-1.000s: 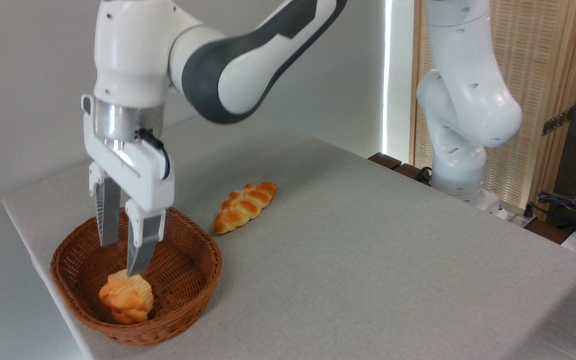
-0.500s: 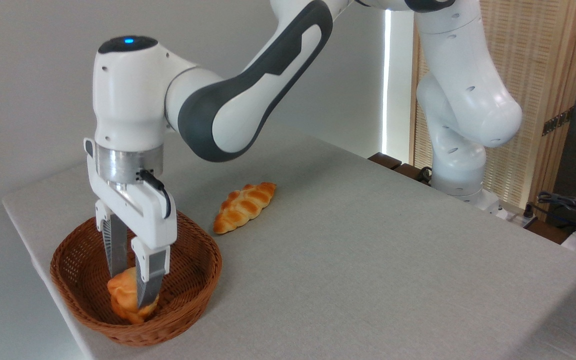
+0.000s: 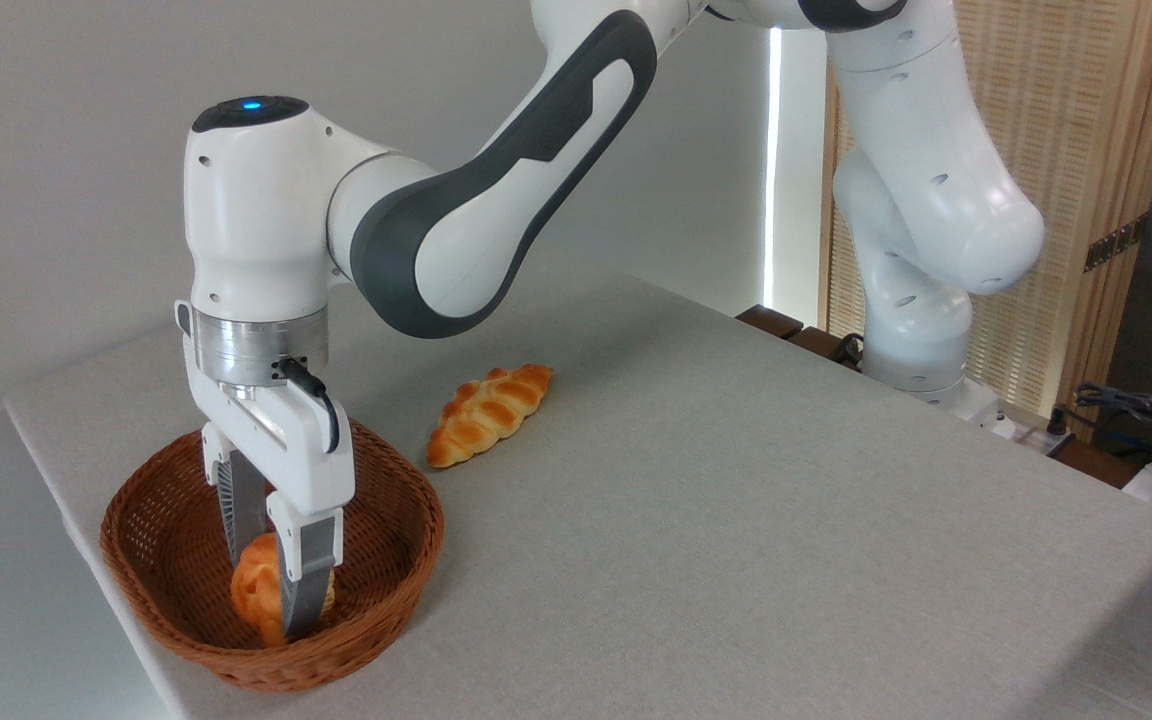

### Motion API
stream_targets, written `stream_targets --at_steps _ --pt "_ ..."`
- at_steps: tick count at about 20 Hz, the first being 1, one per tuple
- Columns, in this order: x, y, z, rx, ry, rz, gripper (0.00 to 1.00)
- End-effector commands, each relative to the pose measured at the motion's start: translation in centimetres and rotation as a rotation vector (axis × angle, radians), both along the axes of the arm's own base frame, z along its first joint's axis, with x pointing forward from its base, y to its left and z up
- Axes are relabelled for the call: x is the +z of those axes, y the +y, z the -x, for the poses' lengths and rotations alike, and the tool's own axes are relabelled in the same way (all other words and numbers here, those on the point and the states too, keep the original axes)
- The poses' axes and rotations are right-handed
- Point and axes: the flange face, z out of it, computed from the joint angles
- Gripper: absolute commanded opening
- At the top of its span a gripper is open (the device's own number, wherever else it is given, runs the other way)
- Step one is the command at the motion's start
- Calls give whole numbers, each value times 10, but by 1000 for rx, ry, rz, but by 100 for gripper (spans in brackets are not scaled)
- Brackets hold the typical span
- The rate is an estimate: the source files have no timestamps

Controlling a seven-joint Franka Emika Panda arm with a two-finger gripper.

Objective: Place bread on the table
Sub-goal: 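Lift the round bun out of the basket and carry it beside the braided roll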

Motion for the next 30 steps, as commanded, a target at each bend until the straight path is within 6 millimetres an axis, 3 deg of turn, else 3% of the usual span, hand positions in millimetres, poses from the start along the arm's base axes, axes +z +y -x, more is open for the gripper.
stream_targets --at_steps 1,7,10,14,19,22,25,26,28,30 --pt "4 0 -3 -11 -21 -13 42" --pt "9 -3 -1 -1 -26 0 44" --pt "36 -6 5 -4 -53 19 45" --pt "73 -9 26 8 -22 53 51" --pt "88 -16 72 -24 170 46 53" --pt "82 -10 103 -30 277 45 59" --pt "60 -11 132 -46 371 36 65" --pt "52 -10 139 -50 394 35 70" --pt "36 -17 150 -71 435 24 100" --pt "26 -26 156 -88 458 15 100"
